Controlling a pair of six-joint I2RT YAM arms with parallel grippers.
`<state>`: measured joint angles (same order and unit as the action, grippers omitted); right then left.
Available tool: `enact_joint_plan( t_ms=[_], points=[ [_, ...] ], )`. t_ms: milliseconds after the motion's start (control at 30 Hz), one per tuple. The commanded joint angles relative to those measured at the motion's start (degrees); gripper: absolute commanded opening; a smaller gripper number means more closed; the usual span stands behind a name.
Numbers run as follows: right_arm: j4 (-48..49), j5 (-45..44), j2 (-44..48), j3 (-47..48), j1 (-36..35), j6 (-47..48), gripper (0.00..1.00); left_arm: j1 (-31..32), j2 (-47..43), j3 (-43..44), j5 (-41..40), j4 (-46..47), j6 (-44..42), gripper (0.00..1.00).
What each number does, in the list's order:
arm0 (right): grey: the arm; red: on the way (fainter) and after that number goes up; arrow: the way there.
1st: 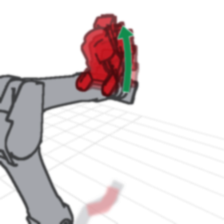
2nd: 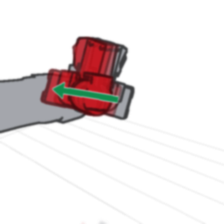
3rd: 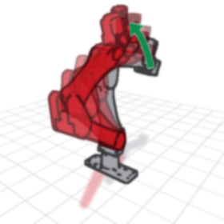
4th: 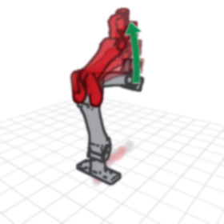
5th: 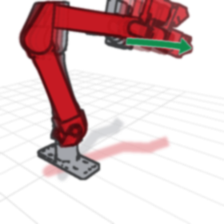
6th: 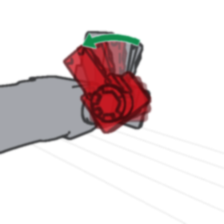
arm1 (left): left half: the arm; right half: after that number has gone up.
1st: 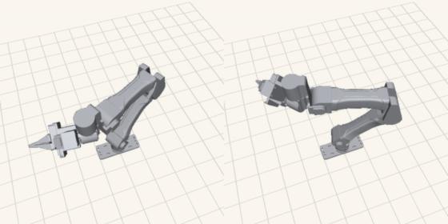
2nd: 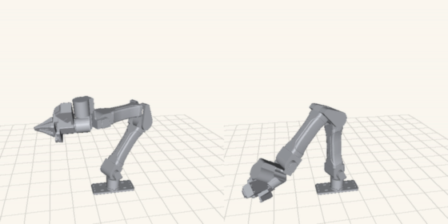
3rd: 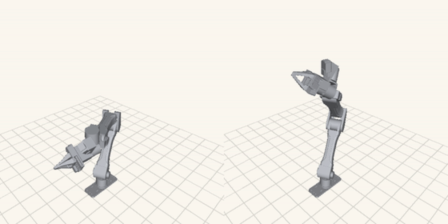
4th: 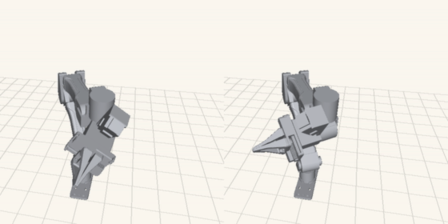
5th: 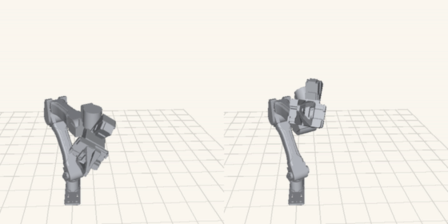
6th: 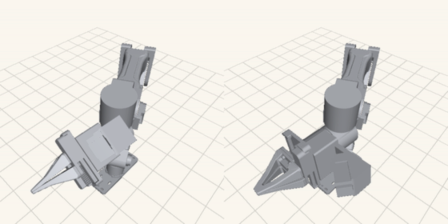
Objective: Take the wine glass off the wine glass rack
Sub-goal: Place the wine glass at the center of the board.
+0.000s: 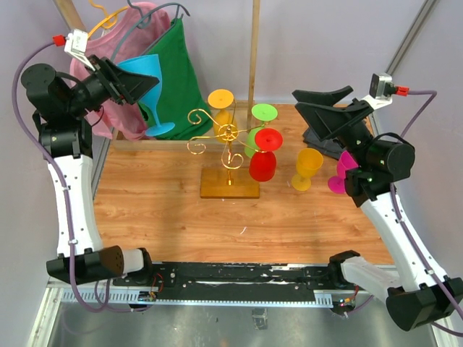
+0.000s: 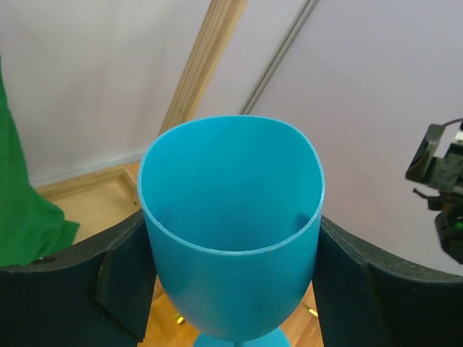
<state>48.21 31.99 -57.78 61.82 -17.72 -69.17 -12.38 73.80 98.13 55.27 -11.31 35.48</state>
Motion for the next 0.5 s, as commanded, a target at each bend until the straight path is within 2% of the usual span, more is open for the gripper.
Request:
enact_joint_plan(
  t_ms=[0,233,467],
  points=[
    [-0.5,1.6,1.9,-0.1,2.5,0.3,0.98,-0.6,-3.4,-1.3,0.7,-4.4,-10.7,0.61],
    [-2.4,2.3,2.4,0.3,3.2,0.7,0.98,-0.5,-9.1,-9.3,-2.0,-4.7,-21.7,0.61],
    [-3.1,2.8,2.1,0.9,3.3,0.8,0.98,-0.5,-14.3,-16.8,-6.6,-4.8,-28.4,0.62]
  ],
)
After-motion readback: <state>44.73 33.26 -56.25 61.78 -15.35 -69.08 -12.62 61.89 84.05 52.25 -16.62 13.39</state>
